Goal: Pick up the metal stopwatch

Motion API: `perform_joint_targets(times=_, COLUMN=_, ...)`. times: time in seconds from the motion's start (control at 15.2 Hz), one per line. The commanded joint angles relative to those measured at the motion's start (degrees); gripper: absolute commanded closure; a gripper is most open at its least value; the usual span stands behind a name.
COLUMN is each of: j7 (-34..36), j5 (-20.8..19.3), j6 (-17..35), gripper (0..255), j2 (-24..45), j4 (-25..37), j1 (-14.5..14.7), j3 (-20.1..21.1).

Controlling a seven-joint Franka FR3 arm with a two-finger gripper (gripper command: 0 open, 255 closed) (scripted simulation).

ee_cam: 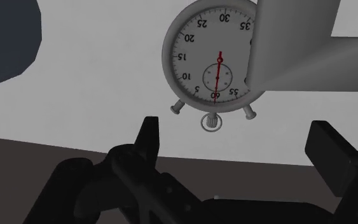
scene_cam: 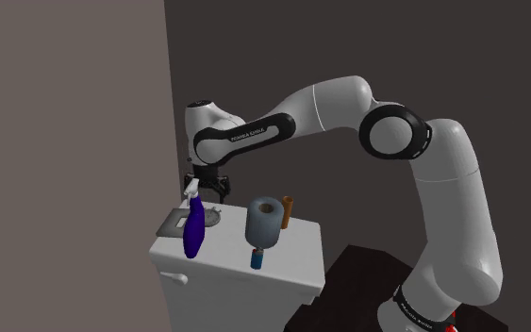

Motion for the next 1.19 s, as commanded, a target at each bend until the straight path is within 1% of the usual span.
perform_joint_targets(times=0.0, j7=0.7, j5=-0.2, j6=1.4, gripper=0, j2=0.6, j4=-1.3, j1=-0.8, j3=-0.9)
perform_joint_targets(times=0.2, j7=0.9, j5=-0.6, j6=3.1, gripper=0, j2=1.7, j4=-2.0, j1=-0.9, j3=-1.0)
perform_joint_targets(times=0.4, j7=1.1, j5=-0.8, j6=3.4, gripper=0, j2=1.9, j4=-2.1, j1=-1.0, j3=-0.9)
perform_joint_targets(times=0.46, j7=1.4, j5=-0.7, j6=3.1, gripper=255, j2=1.9, j4=-1.9, j1=-0.7, j3=-0.8)
perform_joint_targets(times=0.66, j7=1.2, j5=-0.8, j6=2.4, gripper=255, j2=2.6, j4=-0.5, j1=-0.5, j3=-0.8)
perform_joint_targets(times=0.73, j7=1.2, j5=-0.7, j6=2.5, gripper=255, j2=2.2, j4=-0.9, j1=-0.7, j3=-0.8)
perform_joint_targets(times=0.79, j7=1.2, j5=-0.9, j6=2.1, gripper=255, j2=3.2, j4=0.4, j1=-0.5, j3=-0.9)
perform_joint_targets(times=0.99, j7=1.4, j5=-0.9, j6=2.8, gripper=255, j2=3.1, j4=-0.4, j1=-0.4, j3=-0.9)
perform_joint_targets(times=1.06, j7=1.7, j5=-1.0, j6=2.9, gripper=255, j2=2.5, j4=-0.1, j1=0.2, j3=-0.3)
perform_joint_targets(times=1.12, j7=1.7, j5=-1.0, j6=2.9, gripper=0, j2=2.5, j4=-0.1, j1=0.2, j3=-0.3)
